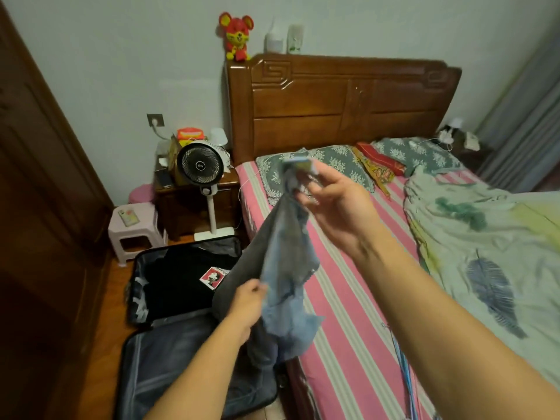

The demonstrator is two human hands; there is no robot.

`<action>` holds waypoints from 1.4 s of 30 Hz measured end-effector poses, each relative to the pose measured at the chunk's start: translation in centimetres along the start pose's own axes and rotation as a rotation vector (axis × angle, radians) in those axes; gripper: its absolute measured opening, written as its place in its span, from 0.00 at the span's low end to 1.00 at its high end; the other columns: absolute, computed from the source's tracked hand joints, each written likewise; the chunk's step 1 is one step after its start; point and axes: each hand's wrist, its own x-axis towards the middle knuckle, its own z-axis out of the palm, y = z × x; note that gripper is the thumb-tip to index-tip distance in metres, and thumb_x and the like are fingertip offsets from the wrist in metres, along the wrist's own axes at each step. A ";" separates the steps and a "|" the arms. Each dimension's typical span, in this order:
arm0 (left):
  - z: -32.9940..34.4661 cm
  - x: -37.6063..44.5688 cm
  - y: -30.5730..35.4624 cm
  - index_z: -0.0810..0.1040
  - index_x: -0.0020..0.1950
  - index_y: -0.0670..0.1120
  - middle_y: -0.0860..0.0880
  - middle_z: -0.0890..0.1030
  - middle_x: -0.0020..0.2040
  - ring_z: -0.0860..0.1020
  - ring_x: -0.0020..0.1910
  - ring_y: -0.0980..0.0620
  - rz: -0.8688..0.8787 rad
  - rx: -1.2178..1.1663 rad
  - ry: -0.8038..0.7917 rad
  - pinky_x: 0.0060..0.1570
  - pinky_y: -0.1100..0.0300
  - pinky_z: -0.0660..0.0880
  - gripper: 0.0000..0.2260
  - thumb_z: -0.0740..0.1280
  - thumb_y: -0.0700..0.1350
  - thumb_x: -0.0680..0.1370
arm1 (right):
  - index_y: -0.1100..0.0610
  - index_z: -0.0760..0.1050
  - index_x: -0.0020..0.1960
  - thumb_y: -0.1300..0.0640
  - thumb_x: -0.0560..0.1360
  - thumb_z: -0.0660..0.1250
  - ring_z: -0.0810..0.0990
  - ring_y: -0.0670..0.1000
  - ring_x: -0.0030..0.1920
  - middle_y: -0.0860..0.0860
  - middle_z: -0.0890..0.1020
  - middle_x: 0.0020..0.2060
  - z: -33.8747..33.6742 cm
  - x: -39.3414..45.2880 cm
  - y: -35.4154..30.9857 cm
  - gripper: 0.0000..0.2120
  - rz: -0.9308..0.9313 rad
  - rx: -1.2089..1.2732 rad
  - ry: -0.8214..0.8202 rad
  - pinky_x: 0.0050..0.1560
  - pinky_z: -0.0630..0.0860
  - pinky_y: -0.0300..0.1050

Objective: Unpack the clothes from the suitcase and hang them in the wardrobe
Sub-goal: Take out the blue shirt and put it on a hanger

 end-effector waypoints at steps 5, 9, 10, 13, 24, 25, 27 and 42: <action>-3.2 -2.4 4.9 0.79 0.60 0.42 0.36 0.83 0.52 0.82 0.47 0.41 -0.078 -0.178 0.083 0.47 0.45 0.80 0.09 0.60 0.41 0.85 | 0.62 0.64 0.75 0.78 0.72 0.52 0.78 0.57 0.63 0.61 0.76 0.66 -11.0 -1.1 -3.2 0.32 0.117 -0.086 0.185 0.69 0.72 0.57; -3.0 -4.0 9.1 0.75 0.65 0.36 0.39 0.84 0.45 0.84 0.37 0.44 -0.154 -0.320 0.082 0.37 0.48 0.83 0.12 0.59 0.35 0.84 | 0.57 0.63 0.77 0.74 0.79 0.58 0.77 0.53 0.61 0.58 0.75 0.68 -15.4 -5.9 0.5 0.29 0.171 -0.532 0.247 0.53 0.76 0.40; -2.5 -4.5 9.9 0.74 0.67 0.36 0.39 0.83 0.47 0.84 0.38 0.45 -0.164 -0.341 0.083 0.40 0.49 0.83 0.13 0.58 0.35 0.84 | 0.56 0.66 0.75 0.73 0.79 0.60 0.76 0.52 0.61 0.55 0.75 0.67 -15.6 -7.7 2.7 0.27 0.182 -0.644 0.209 0.51 0.75 0.36; -1.0 -5.7 12.4 0.72 0.69 0.35 0.37 0.80 0.60 0.82 0.49 0.43 -0.170 -0.345 0.072 0.47 0.47 0.81 0.14 0.57 0.33 0.84 | 0.51 0.69 0.70 0.67 0.78 0.66 0.76 0.51 0.61 0.51 0.77 0.65 -14.7 -13.5 9.9 0.24 0.344 -0.678 0.099 0.51 0.74 0.33; 2.6 -10.8 21.6 0.74 0.62 0.37 0.39 0.81 0.52 0.80 0.60 0.44 -0.051 -0.625 -0.082 0.56 0.48 0.76 0.11 0.55 0.33 0.84 | 0.50 0.77 0.66 0.49 0.76 0.72 0.81 0.60 0.61 0.60 0.83 0.57 -12.0 -17.4 17.1 0.19 0.384 -0.292 0.339 0.63 0.76 0.61; 2.6 -10.9 22.2 0.74 0.60 0.37 0.39 0.81 0.51 0.81 0.59 0.44 -0.029 -0.646 -0.094 0.53 0.48 0.77 0.10 0.55 0.33 0.84 | 0.53 0.79 0.62 0.49 0.78 0.70 0.82 0.63 0.59 0.61 0.84 0.54 -11.9 -17.4 16.6 0.15 0.360 -0.250 0.359 0.64 0.75 0.65; 2.5 -10.6 23.1 0.75 0.59 0.38 0.39 0.81 0.53 0.81 0.58 0.44 0.045 -0.670 -0.113 0.47 0.50 0.80 0.11 0.55 0.32 0.84 | 0.57 0.81 0.56 0.53 0.80 0.66 0.84 0.60 0.48 0.56 0.86 0.45 -11.0 -17.4 14.8 0.10 0.265 -0.186 0.426 0.58 0.79 0.60; 8.5 -10.6 1.4 0.71 0.73 0.49 0.47 0.78 0.66 0.76 0.67 0.44 0.189 0.397 -0.059 0.66 0.52 0.73 0.29 0.73 0.56 0.75 | 0.59 0.73 0.61 0.52 0.86 0.53 0.85 0.55 0.46 0.55 0.85 0.41 -2.1 -10.1 -2.0 0.14 0.221 0.314 0.236 0.66 0.72 0.59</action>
